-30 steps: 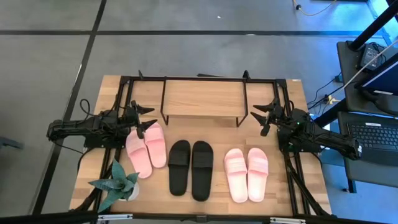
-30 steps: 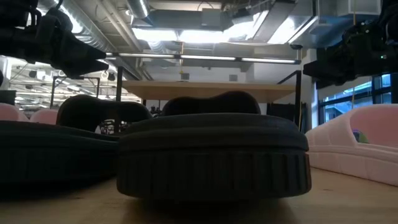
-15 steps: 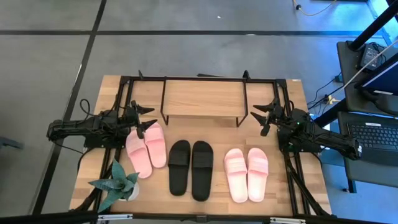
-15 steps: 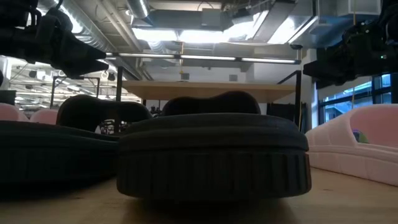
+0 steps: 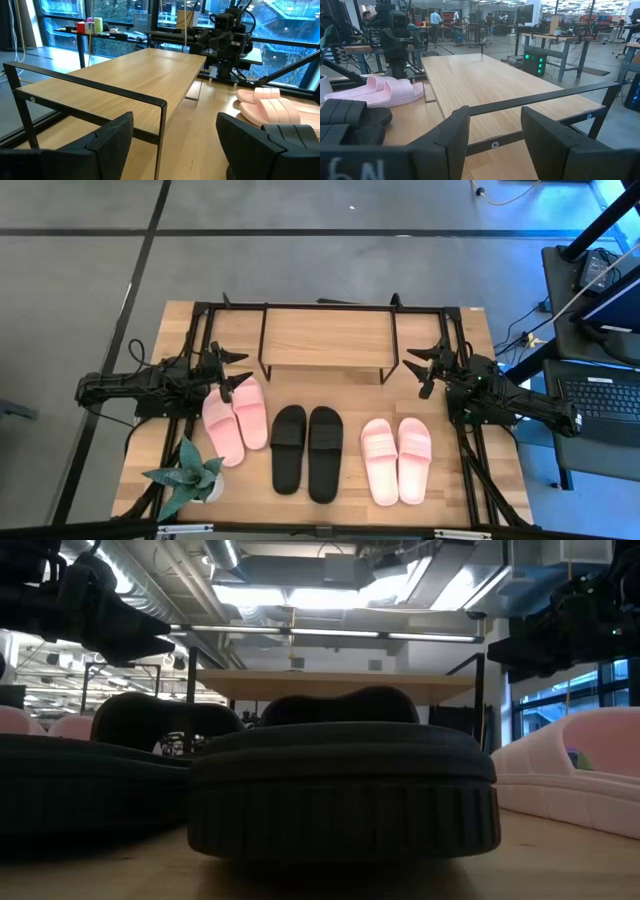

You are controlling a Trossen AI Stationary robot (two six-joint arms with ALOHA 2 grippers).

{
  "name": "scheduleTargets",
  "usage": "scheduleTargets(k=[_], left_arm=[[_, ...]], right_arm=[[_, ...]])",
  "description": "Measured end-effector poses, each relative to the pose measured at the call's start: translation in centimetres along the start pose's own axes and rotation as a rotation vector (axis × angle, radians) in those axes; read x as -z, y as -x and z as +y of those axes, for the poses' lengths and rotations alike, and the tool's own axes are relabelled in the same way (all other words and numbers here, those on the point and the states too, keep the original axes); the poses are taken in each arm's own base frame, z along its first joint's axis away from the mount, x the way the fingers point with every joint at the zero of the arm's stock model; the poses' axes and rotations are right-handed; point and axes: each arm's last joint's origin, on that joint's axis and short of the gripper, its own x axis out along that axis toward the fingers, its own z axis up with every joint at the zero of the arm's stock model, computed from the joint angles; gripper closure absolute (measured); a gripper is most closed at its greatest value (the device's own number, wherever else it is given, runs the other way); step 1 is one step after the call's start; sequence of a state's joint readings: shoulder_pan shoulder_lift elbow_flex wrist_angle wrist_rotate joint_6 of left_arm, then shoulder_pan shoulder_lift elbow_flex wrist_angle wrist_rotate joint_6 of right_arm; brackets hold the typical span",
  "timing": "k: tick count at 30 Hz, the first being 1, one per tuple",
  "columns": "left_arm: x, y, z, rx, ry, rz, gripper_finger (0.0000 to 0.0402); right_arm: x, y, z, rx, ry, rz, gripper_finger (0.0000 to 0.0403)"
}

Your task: Pick and place slides into the shelf

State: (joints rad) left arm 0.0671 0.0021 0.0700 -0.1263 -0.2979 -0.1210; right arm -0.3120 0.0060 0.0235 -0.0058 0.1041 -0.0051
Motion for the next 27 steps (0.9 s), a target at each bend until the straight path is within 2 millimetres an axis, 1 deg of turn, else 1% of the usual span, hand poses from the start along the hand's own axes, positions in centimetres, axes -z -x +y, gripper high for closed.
scheduleTargets(k=[21,27], left_arm=[[0.00,0.00,0.00,0.000,0.000,0.000,0.0125],[0.00,0.00,0.00,0.000,0.000,0.000,0.0125]], right_arm=[[0.00,0.00,0.00,0.000,-0.003,0.000,0.0223],[-0.38,0.01,0.01,-0.006,-0.133,-0.039,0.0223]])
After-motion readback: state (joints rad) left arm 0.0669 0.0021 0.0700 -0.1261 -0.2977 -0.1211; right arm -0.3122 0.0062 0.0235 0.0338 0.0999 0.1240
